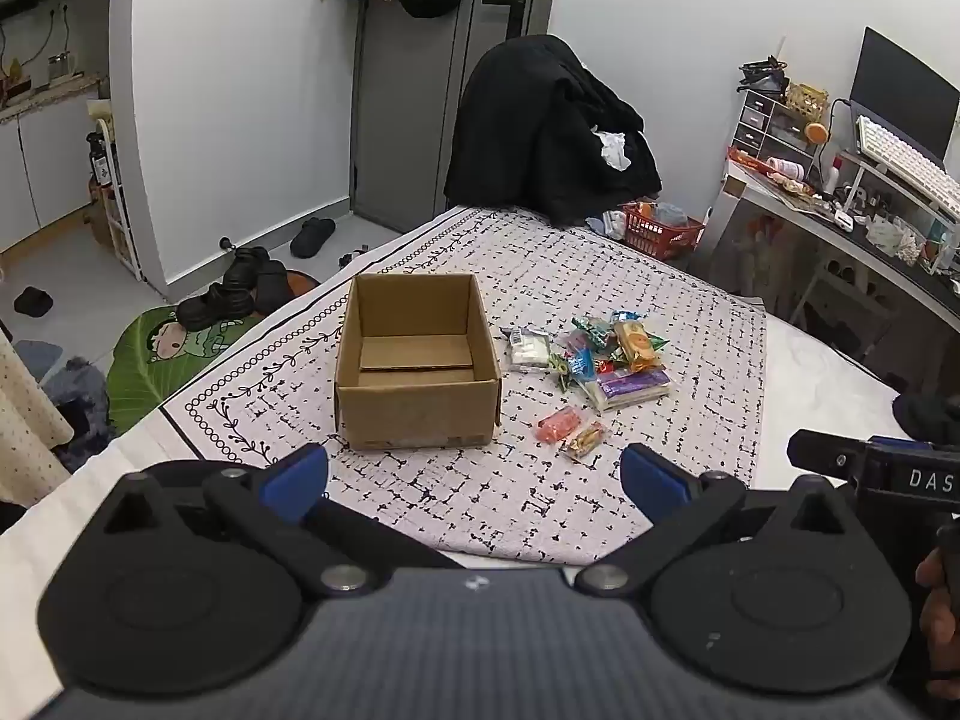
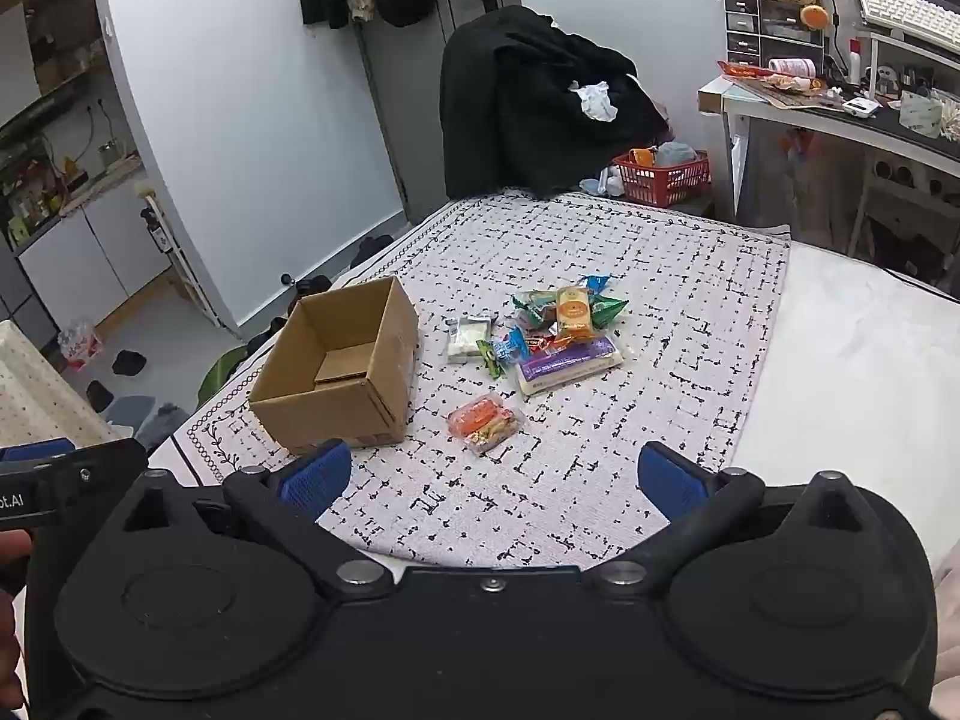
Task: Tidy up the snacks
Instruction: 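Move both tools toward the snack pile beside the cardboard box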
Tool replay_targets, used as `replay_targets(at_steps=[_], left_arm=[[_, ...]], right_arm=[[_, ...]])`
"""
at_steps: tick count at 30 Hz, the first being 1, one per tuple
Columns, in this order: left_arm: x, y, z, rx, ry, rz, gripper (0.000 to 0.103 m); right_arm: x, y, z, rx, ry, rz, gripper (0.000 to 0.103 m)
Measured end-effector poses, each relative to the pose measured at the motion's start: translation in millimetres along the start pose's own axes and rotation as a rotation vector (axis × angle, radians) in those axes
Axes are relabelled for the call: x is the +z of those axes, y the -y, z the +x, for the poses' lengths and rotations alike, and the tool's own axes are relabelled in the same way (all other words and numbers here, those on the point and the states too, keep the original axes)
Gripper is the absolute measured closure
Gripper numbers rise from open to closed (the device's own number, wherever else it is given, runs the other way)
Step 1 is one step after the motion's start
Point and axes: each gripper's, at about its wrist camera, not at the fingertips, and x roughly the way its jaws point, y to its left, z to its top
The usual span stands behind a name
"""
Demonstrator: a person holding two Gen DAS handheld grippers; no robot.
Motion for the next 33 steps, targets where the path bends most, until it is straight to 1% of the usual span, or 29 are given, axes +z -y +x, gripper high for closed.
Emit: replay_targets(at_steps=[3, 4, 11, 21, 33], left_arm=[[0.1, 1.2, 1.5, -0.001, 0.0, 0.002, 0.0], [2.0, 0.8, -6.6, 0.0, 0.004, -0.002, 0.0], [1.3, 2.0, -5.4, 0.004, 0.005, -0.005, 0.0], [3.9, 3.3, 10.0, -0.015, -0.017, -0.013, 0.0], [20.1, 11.7, 36.6, -0.02, -0.029, -0.043, 0.0]], right_arm=[[0.3, -0.2, -0.3, 0.0, 0.003, -0.001, 0.0], [-0.3, -0.2, -0.5, 0.001, 0.004, -0.001, 0.0], [0.2, 0.5, 3.3, -0.008, -0.003, 0.001, 0.0], [6.3, 5.2, 14.6, -0.041, -0.013, 0.013, 0.0], [23.3, 16.2, 36.7, -0.044, -0.028, 0.022, 0.0]])
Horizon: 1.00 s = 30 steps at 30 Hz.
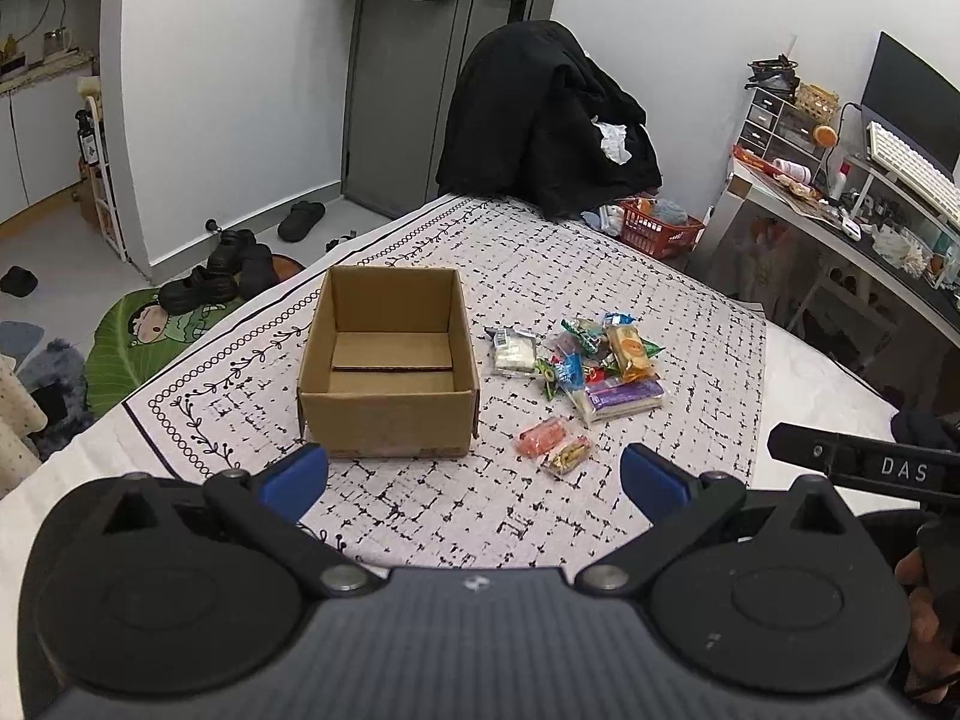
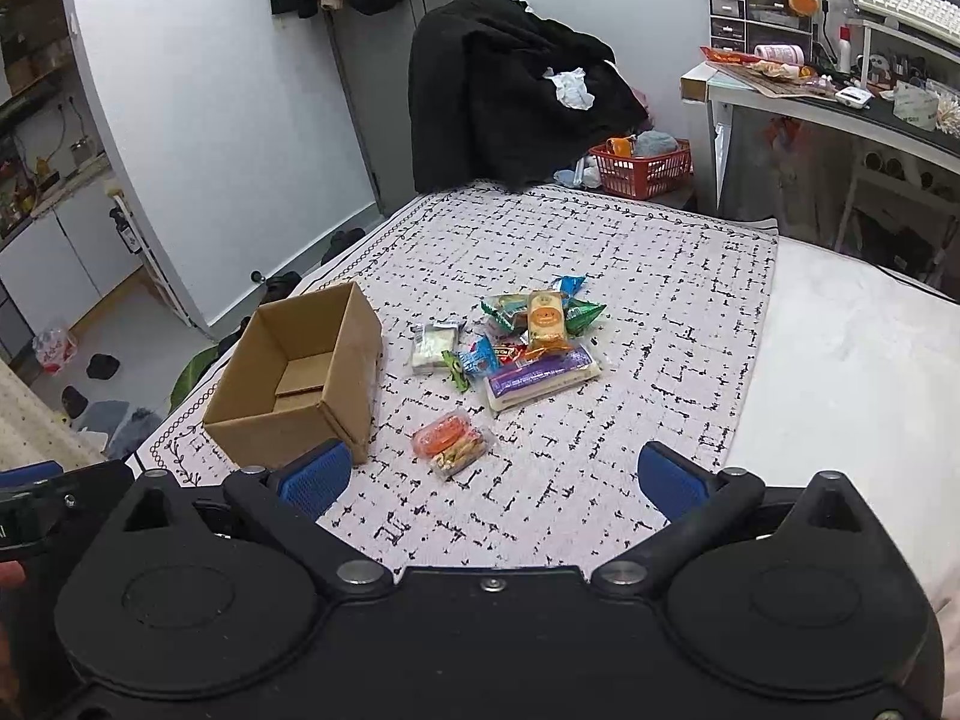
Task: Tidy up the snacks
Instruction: 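Move both tools toward the snack pile beside the cardboard box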
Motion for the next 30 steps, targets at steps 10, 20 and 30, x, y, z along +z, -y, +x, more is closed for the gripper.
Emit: replay_targets(at_steps=[10, 20, 30], left_arm=[[11.3, 8.5, 31.7, 0.006, -0.026, -0.032, 0.0], [18.1, 17.6, 73.5, -0.016, -0.056, -0.077, 0.002], [20.8, 35.4, 118.2, -0.056, -0.097, -0.053, 0.008]], right_arm=[[13.5, 15.5, 27.7, 0.044, -0.04, 0.054, 0.0], [20.7, 34.2, 69.6, 0.102, -0.108, 0.16, 0.009], [18.3, 40.9, 119.3, 0.13, -0.186, 0.29, 0.02]])
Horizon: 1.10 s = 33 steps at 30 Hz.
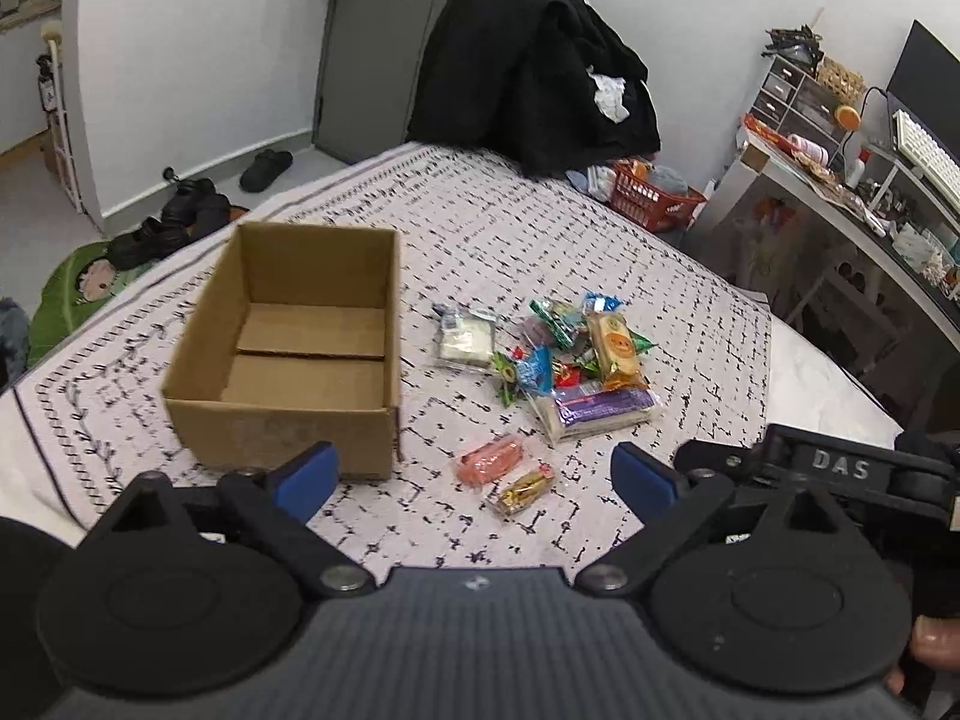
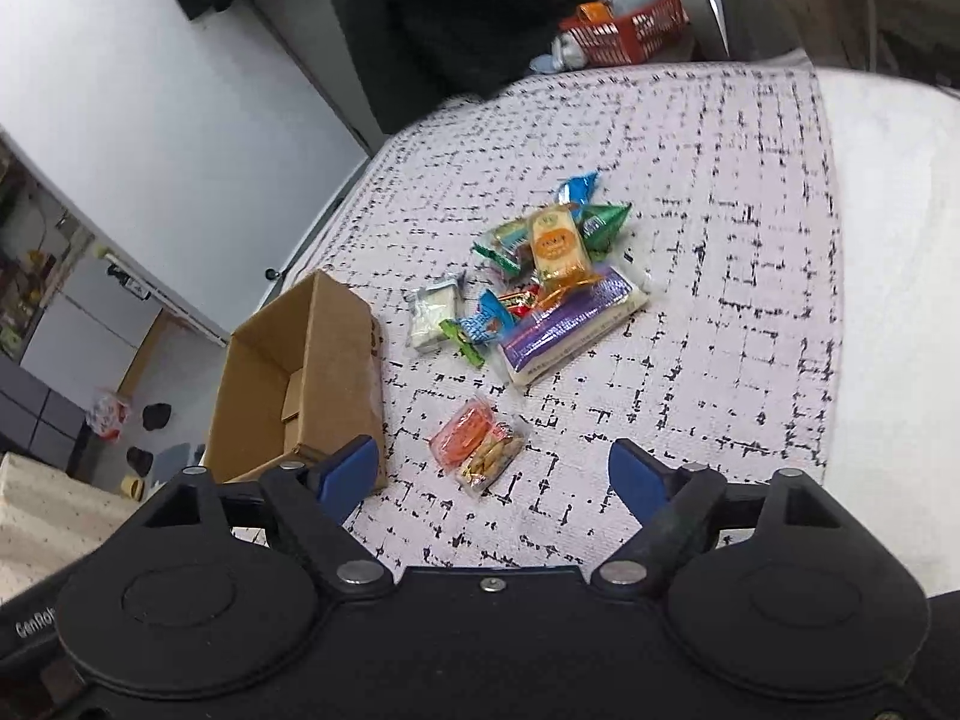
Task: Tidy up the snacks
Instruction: 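Grasp the small clear snack packet with the right tool while the left tool grasps the pink packet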
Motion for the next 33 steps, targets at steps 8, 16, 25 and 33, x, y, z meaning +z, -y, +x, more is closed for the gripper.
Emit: replay_targets(at_steps=[8, 16, 25, 33], left_arm=[[1.1, 11.6, 33.1, -0.032, -0.042, 0.034, 0.023], [-0.2, 18.9, 70.5, -0.059, -0.096, 0.057, 0.042], [-1.1, 16.7, 118.2, -0.05, -0.154, 0.055, 0.053], [-4.8, 12.6, 154.0, -0.052, -0.213, 0.08, 0.055]], right_arm=[[6.7, 15.5, 29.8, 0.014, -0.062, 0.113, 0.035], [8.4, 32.6, 62.0, 0.045, -0.12, 0.244, 0.046], [5.5, 48.5, 96.4, 0.11, -0.219, 0.369, 0.056], [6.4, 59.5, 123.6, 0.109, -0.271, 0.453, 0.059]])
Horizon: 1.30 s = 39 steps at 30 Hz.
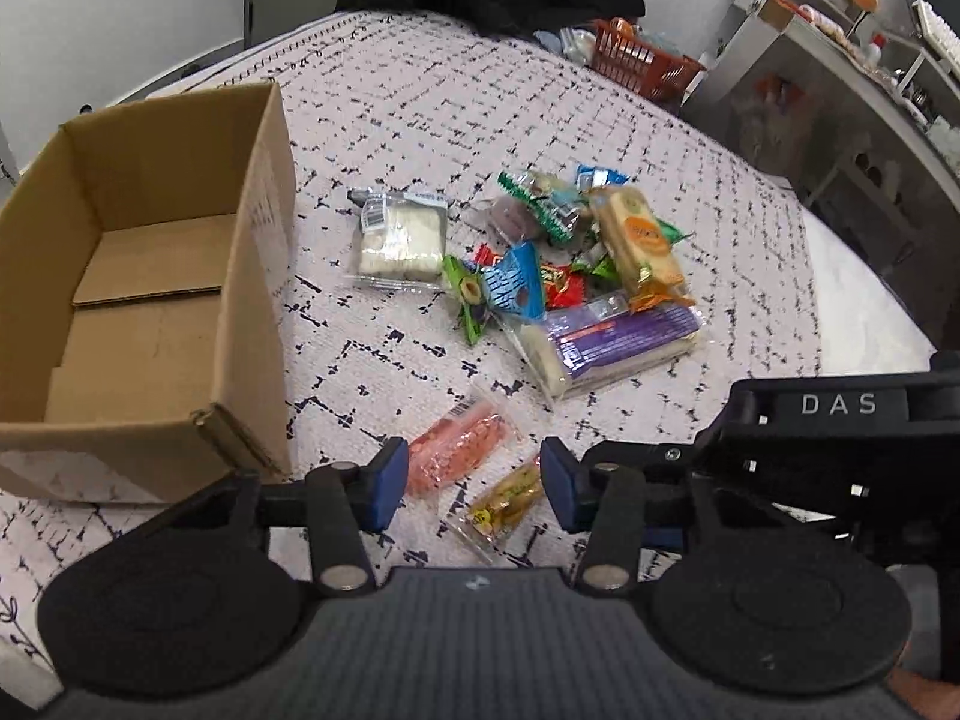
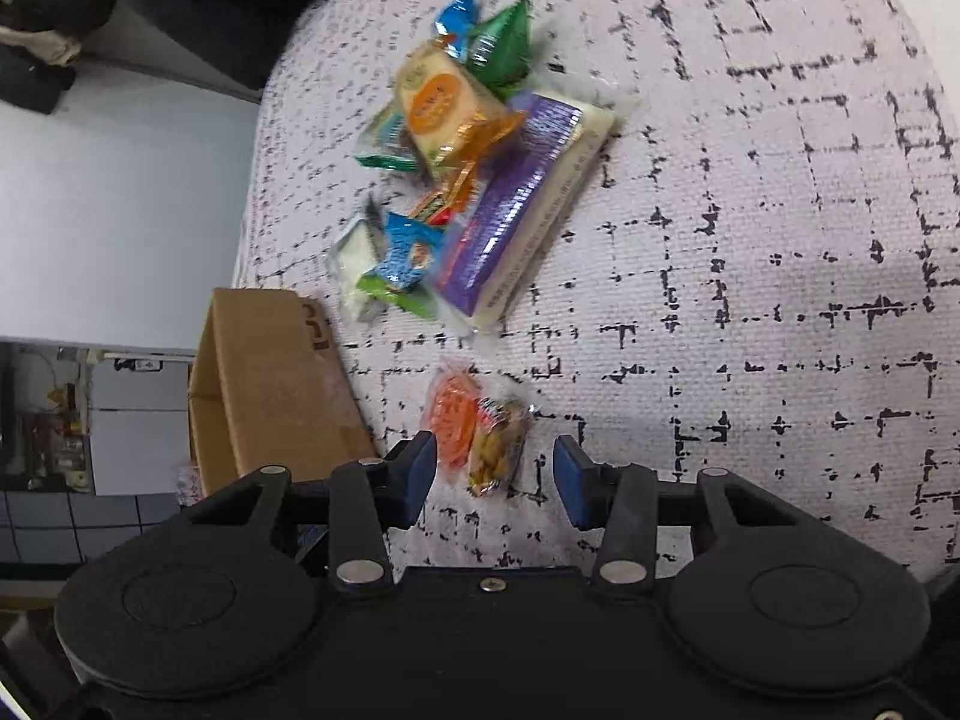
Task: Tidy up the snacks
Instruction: 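Grasp the small clear snack packet with the right tool while the left tool grasps the pink packet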
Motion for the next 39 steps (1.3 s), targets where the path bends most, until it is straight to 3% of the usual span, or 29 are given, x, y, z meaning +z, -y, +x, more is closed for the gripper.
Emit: replay_targets(at_steps=[13, 18, 23, 33, 39], left_arm=[[-0.4, -9.5, 33.5, -0.013, -0.039, 0.028, 0.055], [-1.9, -9.4, 35.6, -0.054, -0.058, 0.027, 0.073], [-8.4, -4.1, 32.7, -0.041, -0.039, 0.047, 0.079], [-10.0, -1.1, 4.5, -0.043, 0.022, 0.013, 0.083], [-10.9, 3.7, -22.5, -0.03, 0.079, 0.018, 0.083]], right_arm=[[12.6, 3.5, 35.3, -0.024, -0.052, 0.058, 0.06], [14.9, -1.8, 39.4, -0.034, -0.043, 0.047, 0.061], [15.1, -3.0, 42.3, -0.065, -0.028, 0.031, 0.083], [4.9, -18.1, 23.2, -0.041, 0.051, -0.092, 0.086], [-1.2, -23.1, 3.3, 0.016, 0.095, -0.139, 0.086]])
